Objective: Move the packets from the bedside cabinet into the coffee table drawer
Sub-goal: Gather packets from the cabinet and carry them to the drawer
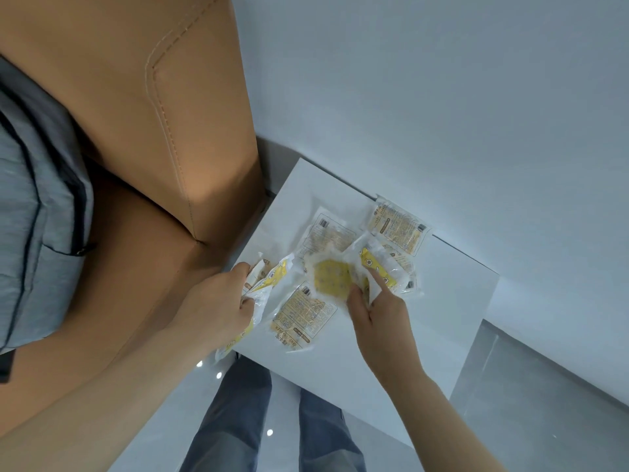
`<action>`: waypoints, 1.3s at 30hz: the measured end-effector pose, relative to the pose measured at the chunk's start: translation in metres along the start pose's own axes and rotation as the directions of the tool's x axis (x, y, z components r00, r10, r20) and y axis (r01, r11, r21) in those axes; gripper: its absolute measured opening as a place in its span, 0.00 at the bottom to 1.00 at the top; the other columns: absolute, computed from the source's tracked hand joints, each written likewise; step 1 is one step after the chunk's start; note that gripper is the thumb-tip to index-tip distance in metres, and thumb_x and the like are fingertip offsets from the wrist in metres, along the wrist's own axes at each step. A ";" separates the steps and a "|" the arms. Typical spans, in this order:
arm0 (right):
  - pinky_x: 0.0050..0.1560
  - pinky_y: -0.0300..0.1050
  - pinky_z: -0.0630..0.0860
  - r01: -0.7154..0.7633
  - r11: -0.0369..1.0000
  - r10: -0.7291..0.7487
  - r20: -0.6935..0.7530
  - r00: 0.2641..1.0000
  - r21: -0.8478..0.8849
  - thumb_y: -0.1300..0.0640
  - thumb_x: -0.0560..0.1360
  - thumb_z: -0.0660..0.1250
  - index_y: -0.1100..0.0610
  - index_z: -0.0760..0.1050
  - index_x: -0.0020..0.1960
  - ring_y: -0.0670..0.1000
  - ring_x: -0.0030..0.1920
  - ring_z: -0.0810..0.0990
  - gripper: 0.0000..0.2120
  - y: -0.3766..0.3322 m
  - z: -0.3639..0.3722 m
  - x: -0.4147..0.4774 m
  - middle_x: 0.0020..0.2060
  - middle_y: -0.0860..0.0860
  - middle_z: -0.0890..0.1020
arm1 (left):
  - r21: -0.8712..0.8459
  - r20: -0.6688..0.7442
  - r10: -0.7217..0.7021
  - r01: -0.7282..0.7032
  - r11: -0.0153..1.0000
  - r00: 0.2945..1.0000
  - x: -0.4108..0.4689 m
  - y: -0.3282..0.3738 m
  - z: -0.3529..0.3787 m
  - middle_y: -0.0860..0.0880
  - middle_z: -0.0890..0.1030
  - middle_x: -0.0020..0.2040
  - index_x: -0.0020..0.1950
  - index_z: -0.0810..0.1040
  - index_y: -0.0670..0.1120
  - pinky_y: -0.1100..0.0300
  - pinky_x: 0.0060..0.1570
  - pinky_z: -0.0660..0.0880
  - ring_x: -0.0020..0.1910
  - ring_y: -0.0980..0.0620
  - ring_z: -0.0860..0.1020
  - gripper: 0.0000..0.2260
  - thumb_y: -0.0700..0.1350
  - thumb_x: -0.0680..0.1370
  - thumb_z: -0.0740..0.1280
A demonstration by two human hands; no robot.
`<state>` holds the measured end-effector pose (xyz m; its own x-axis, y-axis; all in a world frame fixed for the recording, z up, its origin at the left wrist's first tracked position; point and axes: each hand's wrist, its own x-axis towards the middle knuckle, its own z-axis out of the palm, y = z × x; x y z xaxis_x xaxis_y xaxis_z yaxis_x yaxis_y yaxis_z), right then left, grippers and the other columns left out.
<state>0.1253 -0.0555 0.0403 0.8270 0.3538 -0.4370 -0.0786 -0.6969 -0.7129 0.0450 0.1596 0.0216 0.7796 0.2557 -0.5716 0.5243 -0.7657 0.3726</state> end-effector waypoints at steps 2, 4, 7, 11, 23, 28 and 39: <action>0.29 0.39 0.66 -0.057 0.998 0.054 0.162 0.985 0.012 0.53 0.81 0.56 0.52 0.73 0.57 0.44 0.26 0.68 0.09 0.004 0.006 -0.002 0.30 0.52 0.77 | -0.013 -0.024 -0.024 0.024 1.000 0.999 -0.004 -0.004 0.000 0.54 0.71 0.33 0.45 0.60 0.50 0.63 0.24 0.58 0.29 0.56 0.69 0.10 0.44 0.77 0.62; 0.30 0.39 0.66 -0.112 0.992 0.124 0.296 0.947 -0.059 0.54 0.81 0.56 0.53 0.71 0.49 0.44 0.28 0.68 0.07 0.011 0.014 0.003 0.32 0.49 0.75 | -0.027 -0.037 -0.050 0.049 0.998 0.998 -0.007 -0.009 0.000 0.54 0.69 0.32 0.44 0.59 0.50 0.61 0.25 0.56 0.29 0.56 0.68 0.11 0.44 0.76 0.63; 0.37 0.42 0.72 -0.174 0.971 0.223 0.355 0.908 -0.165 0.54 0.81 0.56 0.57 0.72 0.49 0.48 0.37 0.74 0.08 0.021 0.028 0.017 0.40 0.51 0.78 | -0.043 -0.032 -0.052 0.051 0.998 0.998 -0.010 -0.018 0.001 0.54 0.70 0.32 0.44 0.60 0.50 0.62 0.25 0.57 0.29 0.57 0.68 0.10 0.44 0.76 0.63; 0.55 0.47 0.71 -0.186 0.935 0.262 0.235 0.936 -0.301 0.54 0.81 0.59 0.59 0.70 0.50 0.55 0.54 0.72 0.08 0.032 0.043 0.031 0.58 0.56 0.72 | -0.046 -0.027 -0.042 0.040 0.998 0.999 -0.011 -0.023 0.006 0.53 0.68 0.29 0.42 0.59 0.50 0.60 0.25 0.57 0.27 0.55 0.67 0.12 0.43 0.75 0.63; 0.63 0.53 0.71 -0.386 0.795 0.412 -0.051 0.910 -0.468 0.34 0.59 0.76 0.55 0.55 0.71 0.56 0.66 0.70 0.51 0.012 0.078 0.027 0.64 0.53 0.69 | -0.042 -0.019 -0.016 0.015 0.999 1.000 -0.002 -0.028 0.007 0.52 0.76 0.38 0.46 0.61 0.51 0.63 0.25 0.59 0.32 0.55 0.71 0.09 0.46 0.77 0.63; 0.57 0.52 0.72 -0.465 0.748 0.485 -0.089 0.870 -0.473 0.38 0.59 0.79 0.54 0.58 0.64 0.56 0.57 0.77 0.45 0.008 0.086 0.030 0.55 0.52 0.75 | -0.013 0.011 0.009 -0.009 1.000 1.000 0.004 -0.031 0.009 0.51 0.78 0.42 0.48 0.63 0.49 0.61 0.26 0.64 0.37 0.51 0.75 0.07 0.46 0.77 0.62; 0.40 0.42 0.79 -0.540 0.841 0.535 0.099 0.839 0.028 0.57 0.65 0.78 0.53 0.77 0.48 0.48 0.40 0.81 0.15 -0.001 0.057 0.008 0.42 0.48 0.83 | -0.035 0.022 0.047 -0.046 0.998 0.999 -0.010 -0.021 -0.007 0.50 0.79 0.41 0.45 0.63 0.49 0.55 0.33 0.72 0.38 0.49 0.77 0.07 0.45 0.76 0.62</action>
<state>0.1001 -0.0166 0.0067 0.5967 -0.0144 -0.8023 -0.5281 -0.7599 -0.3791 0.0282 0.1769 0.0245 0.7958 0.2065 -0.5693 0.4994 -0.7555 0.4241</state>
